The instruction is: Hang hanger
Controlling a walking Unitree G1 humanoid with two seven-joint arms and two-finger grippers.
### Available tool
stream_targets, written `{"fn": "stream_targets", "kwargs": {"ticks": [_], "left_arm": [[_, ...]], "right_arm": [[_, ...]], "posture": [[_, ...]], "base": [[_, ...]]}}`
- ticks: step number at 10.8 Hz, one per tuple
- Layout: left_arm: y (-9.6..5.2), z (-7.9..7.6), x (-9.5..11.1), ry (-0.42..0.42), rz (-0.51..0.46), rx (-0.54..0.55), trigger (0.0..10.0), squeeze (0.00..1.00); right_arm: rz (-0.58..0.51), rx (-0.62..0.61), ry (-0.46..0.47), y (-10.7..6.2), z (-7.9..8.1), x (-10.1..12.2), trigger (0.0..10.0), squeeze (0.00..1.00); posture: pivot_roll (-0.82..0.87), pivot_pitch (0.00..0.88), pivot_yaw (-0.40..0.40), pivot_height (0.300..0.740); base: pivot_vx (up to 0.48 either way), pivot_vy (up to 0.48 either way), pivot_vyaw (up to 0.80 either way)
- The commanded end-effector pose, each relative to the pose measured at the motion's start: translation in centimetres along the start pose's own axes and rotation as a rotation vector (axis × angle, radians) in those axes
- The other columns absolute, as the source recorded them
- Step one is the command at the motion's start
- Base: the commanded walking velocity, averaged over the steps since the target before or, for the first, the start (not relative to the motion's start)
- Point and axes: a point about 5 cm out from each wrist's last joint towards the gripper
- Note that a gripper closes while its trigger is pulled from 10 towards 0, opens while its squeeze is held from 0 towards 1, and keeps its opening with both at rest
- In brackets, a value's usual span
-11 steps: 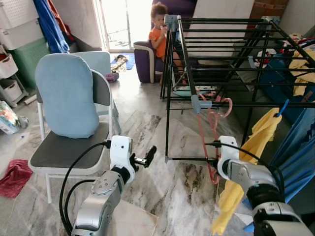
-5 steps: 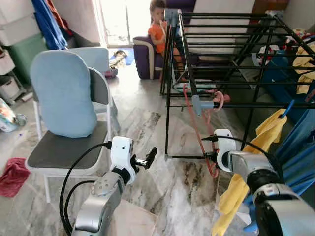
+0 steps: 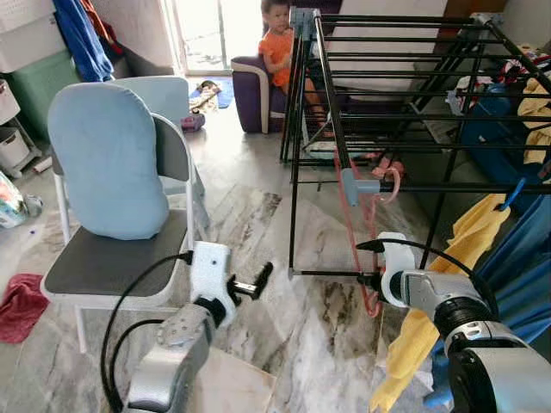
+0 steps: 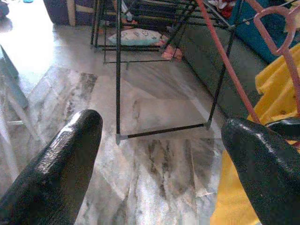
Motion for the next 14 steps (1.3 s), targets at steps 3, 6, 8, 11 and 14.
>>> {"fn": "stream_targets", "kwargs": {"ticks": [3, 6, 8, 11, 14], "left_arm": [[0.1, -0.1, 0.2, 0.026, 0.012, 0.005, 10.0, 0.00], [0.2, 0.0, 0.2, 0.035, 0.017, 0.016, 10.0, 0.00], [0.1, 0.3, 0.2, 0.047, 0.018, 0.028, 10.0, 0.00], [0.3, -0.1, 0.3, 0.046, 0.006, 0.019, 10.0, 0.00], [0.5, 0.0, 0.4, 0.054, 0.006, 0.026, 10.0, 0.00]], "right_arm": [[-0.048, -0.054, -0.049, -0.3, -0.9, 0.2, 10.0, 1.00], [-0.172, -0.127, -0.132, -0.9, -0.8, 1.2, 10.0, 1.00], [-0.329, -0.213, -0.198, -2.3, -0.8, 1.7, 10.0, 1.00], [-0.395, -0.294, -0.188, -3.7, -0.7, 0.1, 10.0, 1.00], [-0.483, -0.328, -0.183, -5.5, -0.6, -0.8, 10.0, 1.00]], "posture": [[-0.04, 0.000, -0.027, 0.740], [-0.06, 0.000, -0.020, 0.740], [-0.07, 0.000, -0.015, 0.740], [-0.08, 0.000, -0.020, 0.740], [-0.08, 0.000, -0.018, 0.740]], "base": [[0.000, 0.000, 0.00], [0.000, 0.000, 0.00], [0.000, 0.000, 0.00], [0.000, 0.000, 0.00], [0.000, 0.000, 0.00]]}}
Point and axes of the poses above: a point about 5 cm out from each wrist's last joint towards the gripper, its own y axis pointing out of the wrist towards the gripper, its own x axis along the axis of the wrist's last joint, z = x × y, and after that the axes turned 3 degrees about -y, right-handed
